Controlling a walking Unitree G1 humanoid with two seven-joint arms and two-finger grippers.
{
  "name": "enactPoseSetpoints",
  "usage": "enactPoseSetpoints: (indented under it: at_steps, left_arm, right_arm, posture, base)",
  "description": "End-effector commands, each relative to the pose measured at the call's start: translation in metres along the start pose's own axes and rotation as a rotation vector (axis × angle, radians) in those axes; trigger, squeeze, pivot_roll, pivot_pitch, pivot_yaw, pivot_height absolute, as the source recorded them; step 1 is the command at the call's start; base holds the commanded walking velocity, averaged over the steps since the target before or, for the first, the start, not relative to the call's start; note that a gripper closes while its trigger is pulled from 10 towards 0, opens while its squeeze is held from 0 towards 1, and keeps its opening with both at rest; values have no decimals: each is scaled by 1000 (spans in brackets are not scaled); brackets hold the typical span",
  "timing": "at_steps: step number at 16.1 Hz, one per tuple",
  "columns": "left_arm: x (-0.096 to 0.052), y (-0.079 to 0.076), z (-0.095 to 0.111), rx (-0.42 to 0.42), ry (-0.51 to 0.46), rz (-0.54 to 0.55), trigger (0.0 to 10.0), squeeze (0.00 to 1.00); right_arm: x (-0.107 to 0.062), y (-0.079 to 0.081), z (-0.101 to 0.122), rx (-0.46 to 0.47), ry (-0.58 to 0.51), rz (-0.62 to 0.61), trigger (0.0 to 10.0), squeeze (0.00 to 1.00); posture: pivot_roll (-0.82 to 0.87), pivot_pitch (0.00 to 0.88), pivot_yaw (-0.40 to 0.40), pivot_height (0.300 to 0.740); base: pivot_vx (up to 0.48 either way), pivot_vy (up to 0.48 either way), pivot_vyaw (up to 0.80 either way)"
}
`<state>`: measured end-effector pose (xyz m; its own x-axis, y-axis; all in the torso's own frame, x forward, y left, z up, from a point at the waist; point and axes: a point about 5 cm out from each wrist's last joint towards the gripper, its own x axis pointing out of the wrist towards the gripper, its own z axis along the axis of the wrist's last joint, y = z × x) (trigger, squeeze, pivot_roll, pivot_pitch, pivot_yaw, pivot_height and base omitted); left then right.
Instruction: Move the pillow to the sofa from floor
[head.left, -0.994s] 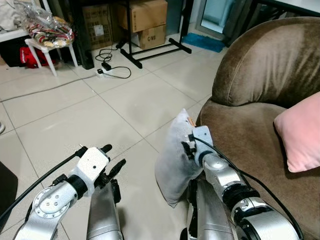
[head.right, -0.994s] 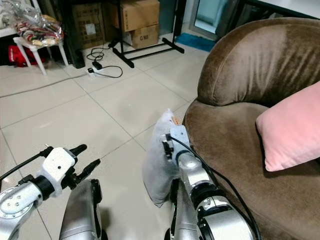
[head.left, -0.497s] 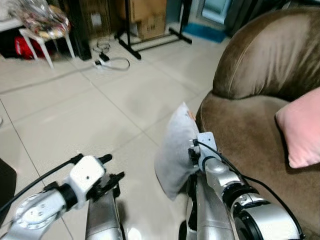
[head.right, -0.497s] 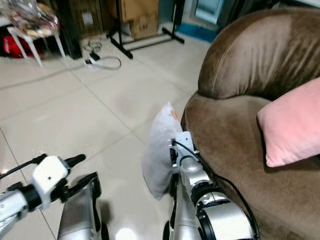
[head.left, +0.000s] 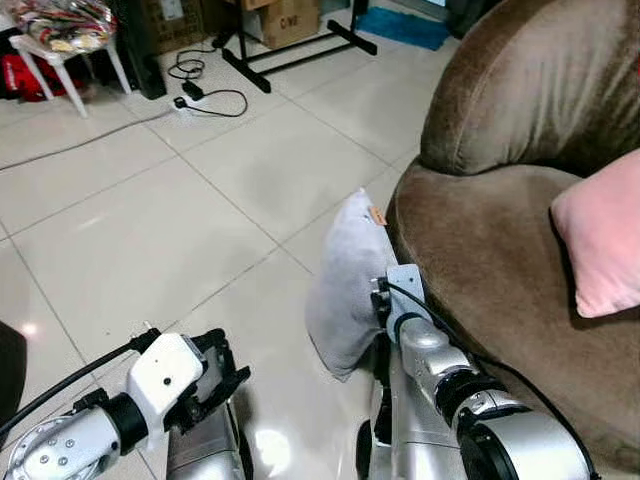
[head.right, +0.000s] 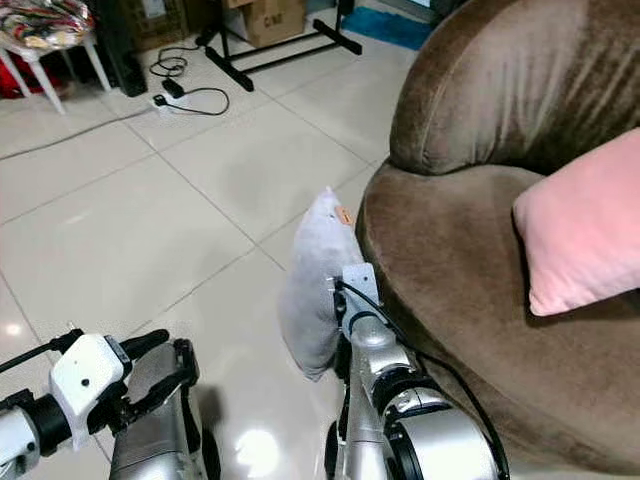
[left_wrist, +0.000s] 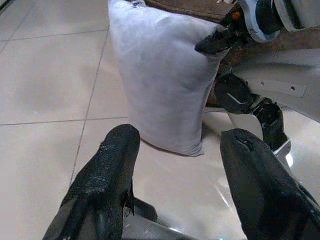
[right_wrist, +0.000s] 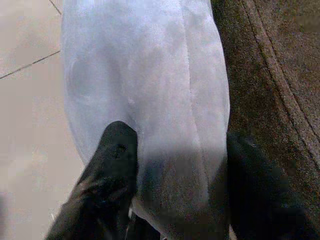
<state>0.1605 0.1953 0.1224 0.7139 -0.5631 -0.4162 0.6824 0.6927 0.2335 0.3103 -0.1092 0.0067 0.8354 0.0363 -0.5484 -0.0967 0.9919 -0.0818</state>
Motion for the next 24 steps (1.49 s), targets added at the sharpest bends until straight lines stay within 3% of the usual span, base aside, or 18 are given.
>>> enactPoseSetpoints:
  at_steps: [1, 6, 11, 15, 17, 18, 21, 23, 24]
  left_arm:
    - [-2, -1, 3, 3, 0, -7, 10000, 0]
    - [-6, -9, 0, -19, 24, -21, 10000, 0]
    - [-1, -8, -1, -24, 24, -8, 10000, 0]
    - [2, -9, -8, -31, 36, 17, 10000, 0]
    - [4, -1, -14, -29, 46, 61, 10000, 0]
    - [3, 6, -15, -36, 47, 113, 10000, 0]
    - [2, 17, -10, -77, -8, 257, 10000, 0]
    - [7, 22, -4, -67, -51, 314, 10000, 0]
    - [11, 32, 5, -46, -88, 365, 10000, 0]
  right_arm:
    - [-1, -2, -8, 18, 24, -2, 0, 0]
    - [-1, 1, -6, 5, 25, 27, 0, 0]
    - [0, 7, -5, -16, 34, 76, 0, 0]
    - [-1, 19, -3, -55, 30, 133, 0, 0]
    - [-2, 29, -1, -65, 25, 172, 0, 0]
    - [-2, 35, 6, -62, 6, 203, 0, 0]
    - [-2, 49, 60, 131, -182, 379, 0, 0]
    - [-7, 42, 88, 233, -314, 444, 0, 0]
    - [-16, 28, 108, 285, -425, 433, 0, 0]
  posture:
    - [45, 150, -68, 481]
    - [52, 141, -81, 481]
    - [56, 112, -97, 481]
    - [80, 49, -110, 481]
    - [99, 0, -118, 481]
    - [107, 0, -120, 481]
    - [99, 0, -135, 481]
    - [86, 0, -130, 481]
    - [59, 0, -119, 481]
  base:
    - [0, 0, 0]
    - [0, 0, 0]
    - [0, 0, 0]
    - [0, 0, 0]
    - [0, 0, 0]
    - [0, 0, 0]
    - [0, 0, 0]
    - [0, 0, 0]
    - [0, 0, 0]
